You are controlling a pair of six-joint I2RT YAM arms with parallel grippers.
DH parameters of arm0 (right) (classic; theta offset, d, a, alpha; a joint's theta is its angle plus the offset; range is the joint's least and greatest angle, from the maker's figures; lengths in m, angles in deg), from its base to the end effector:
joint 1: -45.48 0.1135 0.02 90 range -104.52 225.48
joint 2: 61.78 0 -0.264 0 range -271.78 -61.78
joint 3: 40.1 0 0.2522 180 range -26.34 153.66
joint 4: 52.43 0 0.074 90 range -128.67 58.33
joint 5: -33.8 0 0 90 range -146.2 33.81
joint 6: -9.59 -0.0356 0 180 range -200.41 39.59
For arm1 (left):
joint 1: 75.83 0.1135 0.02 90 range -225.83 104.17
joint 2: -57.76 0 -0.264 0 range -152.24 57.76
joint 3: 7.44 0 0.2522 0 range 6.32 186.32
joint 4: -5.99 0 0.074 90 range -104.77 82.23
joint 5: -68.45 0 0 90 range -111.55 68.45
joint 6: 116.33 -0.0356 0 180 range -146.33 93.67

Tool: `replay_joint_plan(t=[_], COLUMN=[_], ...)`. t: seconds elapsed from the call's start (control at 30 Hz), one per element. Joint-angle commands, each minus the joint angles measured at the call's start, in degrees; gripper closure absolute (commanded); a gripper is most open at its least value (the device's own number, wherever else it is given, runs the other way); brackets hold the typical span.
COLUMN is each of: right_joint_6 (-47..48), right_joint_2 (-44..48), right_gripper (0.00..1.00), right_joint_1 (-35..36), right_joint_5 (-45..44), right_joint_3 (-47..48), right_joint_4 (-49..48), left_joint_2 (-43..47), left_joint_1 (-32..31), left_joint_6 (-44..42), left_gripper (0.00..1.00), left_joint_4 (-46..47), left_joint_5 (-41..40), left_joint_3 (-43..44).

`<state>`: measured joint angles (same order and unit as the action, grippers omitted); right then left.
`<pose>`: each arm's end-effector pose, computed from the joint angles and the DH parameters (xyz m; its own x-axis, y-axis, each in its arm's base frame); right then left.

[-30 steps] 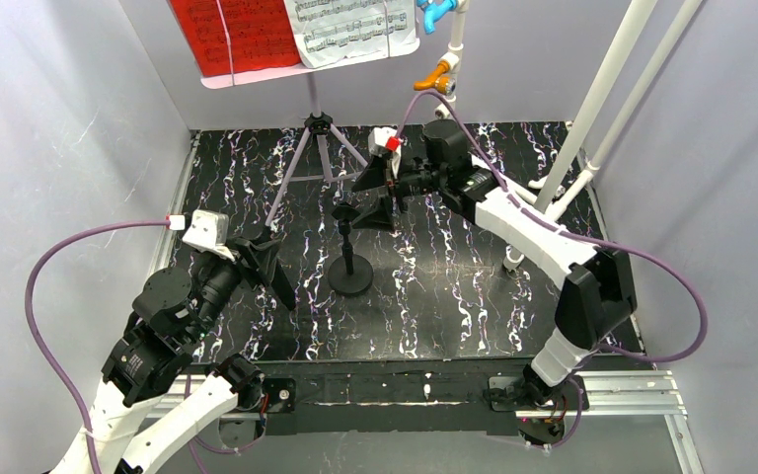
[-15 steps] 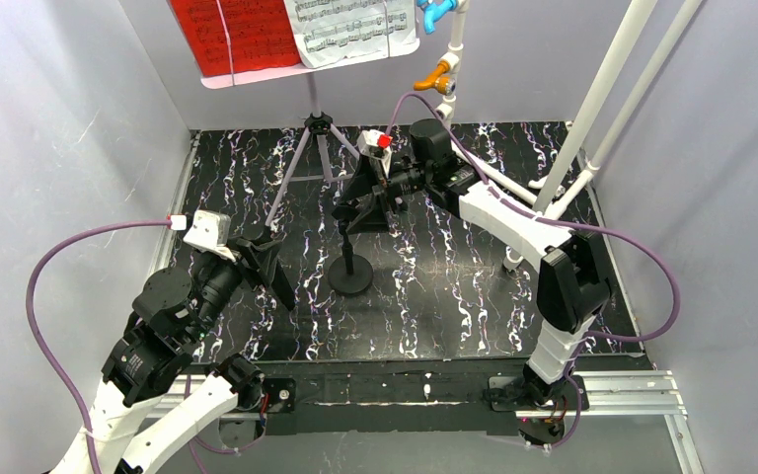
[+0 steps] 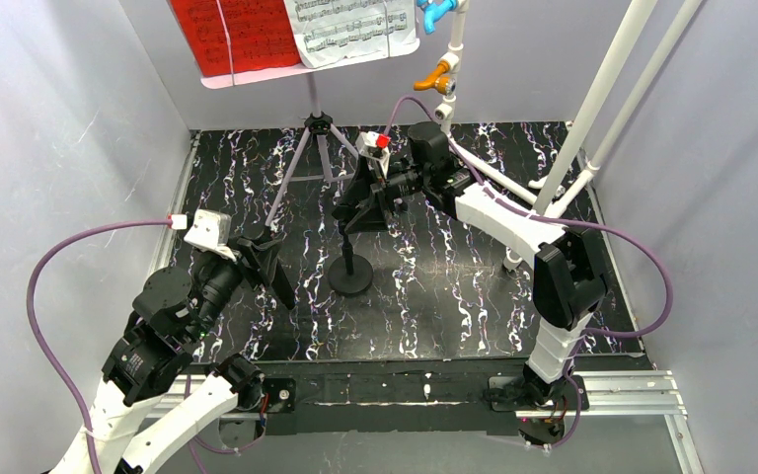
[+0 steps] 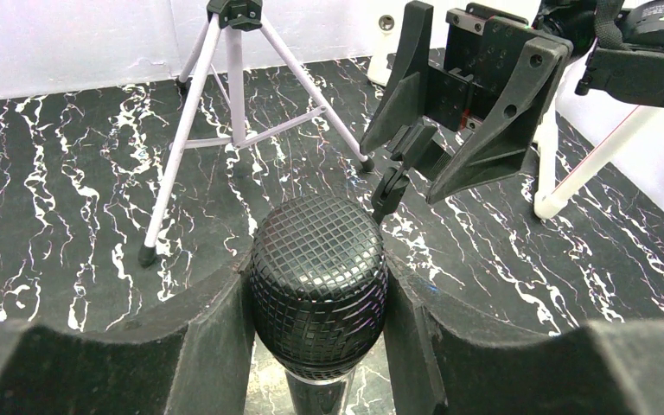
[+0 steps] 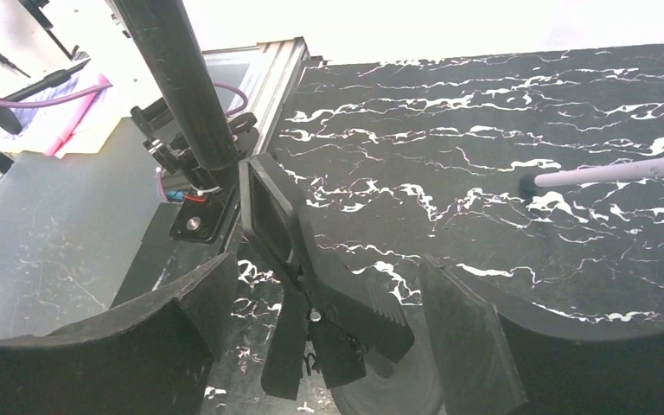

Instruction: Set up the instrument practice props

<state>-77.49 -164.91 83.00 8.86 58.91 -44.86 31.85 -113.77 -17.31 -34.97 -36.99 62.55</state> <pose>0.3124 0.2806 0.3344 -0.1115 -0.1127 -0.9873 -0.9680 -0.2124 0.1336 0.0625 -0.0367 0.4102 -0.0177 -0.1779 -0.9839 0.3850 0.9070 -0.1709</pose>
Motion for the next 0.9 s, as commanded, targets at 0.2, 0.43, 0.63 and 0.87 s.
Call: replay_joint_plan(t=[0.2,0.43,0.63,0.87], right_joint_6=[-0.3,-0.4,-0.7,-0.8], right_joint_2=[0.7,1.3,2.3,4.7], right_gripper=[0.26,0.37,0.9,0.99], right_joint_1=[0.1,0.1,0.2,0.4], right_joint_5=[0.9,1.3,0.9,-3.1], right_joint_3=[-2.2,-2.8,-4.6,-8.1], right_joint_4=[-1.3,-1.8,-3.5,-5.8], left_joint_2=[-0.7,-1.0,-2.0,-6.9], left_joint_1=[0.2,0.3,0.3,0.2], left_joint_6=[-0.6,-0.4,-0.6,-5.9], left_gripper=[1.0,1.0,1.0,1.0], left_joint_4=[1.5,1.8,2.6,6.1], left_joint_5=[0.4,0.8,1.3,3.8], left_joint_3=[2.3,2.5,3.2,7.0])
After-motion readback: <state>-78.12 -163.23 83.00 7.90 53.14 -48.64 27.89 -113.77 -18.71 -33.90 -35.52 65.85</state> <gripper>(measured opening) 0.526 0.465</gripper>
